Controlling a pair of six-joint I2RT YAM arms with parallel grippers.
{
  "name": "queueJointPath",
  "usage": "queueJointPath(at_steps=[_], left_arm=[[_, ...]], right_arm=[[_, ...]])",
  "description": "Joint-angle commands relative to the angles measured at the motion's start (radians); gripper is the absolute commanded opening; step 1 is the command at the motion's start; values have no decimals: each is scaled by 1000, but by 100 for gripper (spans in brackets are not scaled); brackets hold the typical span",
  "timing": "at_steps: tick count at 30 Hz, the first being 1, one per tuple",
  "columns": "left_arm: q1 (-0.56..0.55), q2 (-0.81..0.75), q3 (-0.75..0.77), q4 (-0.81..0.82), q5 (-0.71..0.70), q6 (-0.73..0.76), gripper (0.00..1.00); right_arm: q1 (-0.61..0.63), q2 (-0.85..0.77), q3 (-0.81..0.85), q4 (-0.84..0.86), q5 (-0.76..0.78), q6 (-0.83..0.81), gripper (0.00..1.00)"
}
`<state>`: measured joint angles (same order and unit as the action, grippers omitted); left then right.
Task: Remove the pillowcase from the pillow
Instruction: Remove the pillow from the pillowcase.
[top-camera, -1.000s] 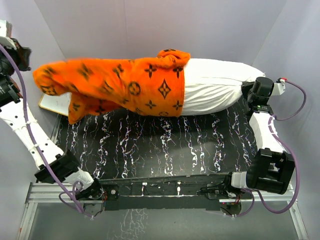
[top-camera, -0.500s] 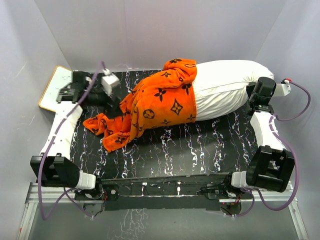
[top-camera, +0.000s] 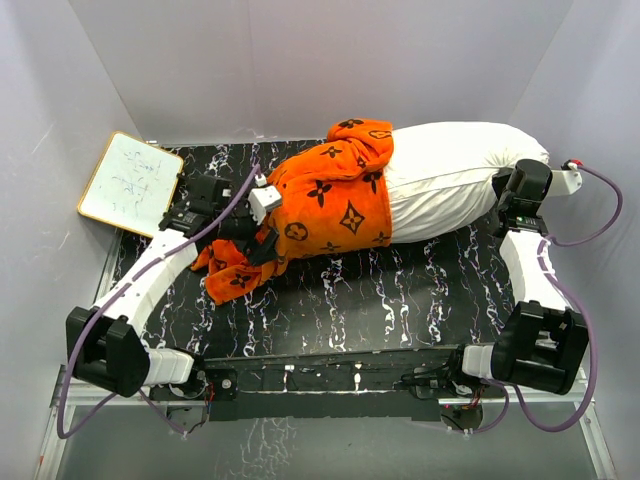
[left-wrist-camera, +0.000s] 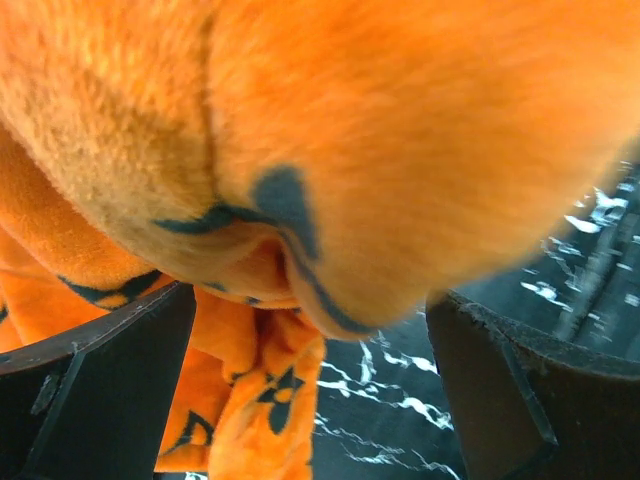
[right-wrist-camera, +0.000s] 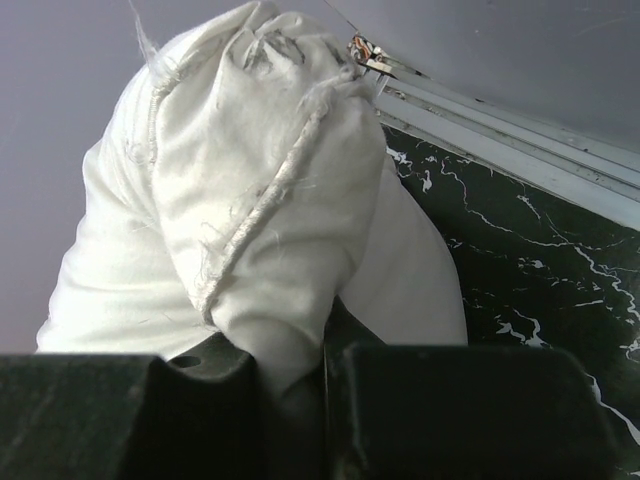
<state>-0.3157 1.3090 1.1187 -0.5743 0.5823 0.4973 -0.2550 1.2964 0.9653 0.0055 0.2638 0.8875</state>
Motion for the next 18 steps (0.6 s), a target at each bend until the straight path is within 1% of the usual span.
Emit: queueJointPath(at_steps=[1,2,4,5,6,9,10,11,12,13,14,15,16,18], left_arm=[[-8,-20,-91,278,-178,-25,97],[-8,-24,-108,307,-198,-19,95],[-8,-21,-108,320,-198,-19,82],[-8,-14,-95,309,-186,-26,74],[-8,-4,-82,293,-175,-36,64],[-8,21,-33,245,-135,-64,30],[-8,28,-18,235,-125,-76,21],[-8,33,-4,224,-113,-85,18],[-7,38,12,208,-91,-94,23],[-8,47,26,191,-68,-95,43],[-8,54,33,176,-47,-99,68],[-8,55,33,173,-36,-105,77],[-8,78,31,170,-34,-99,80],[-8,104,24,175,-66,-81,81]], right_arm=[[9,-58,-8,43,5,-39,8],[10,-61,-10,47,6,-39,8],[10,-68,-17,51,6,-39,8],[10,-71,-23,54,7,-39,8],[10,-77,-31,59,4,-39,8],[10,-82,-50,68,2,-30,8],[10,-84,-56,70,0,-27,8],[10,-84,-58,72,-2,-26,8],[10,-87,-60,73,-4,-25,8],[10,-90,-62,75,-6,-24,8],[10,-92,-63,77,-7,-25,8],[10,-92,-62,79,-10,-25,8],[10,-93,-60,79,-11,-27,8],[10,-96,-57,80,-15,-30,8]])
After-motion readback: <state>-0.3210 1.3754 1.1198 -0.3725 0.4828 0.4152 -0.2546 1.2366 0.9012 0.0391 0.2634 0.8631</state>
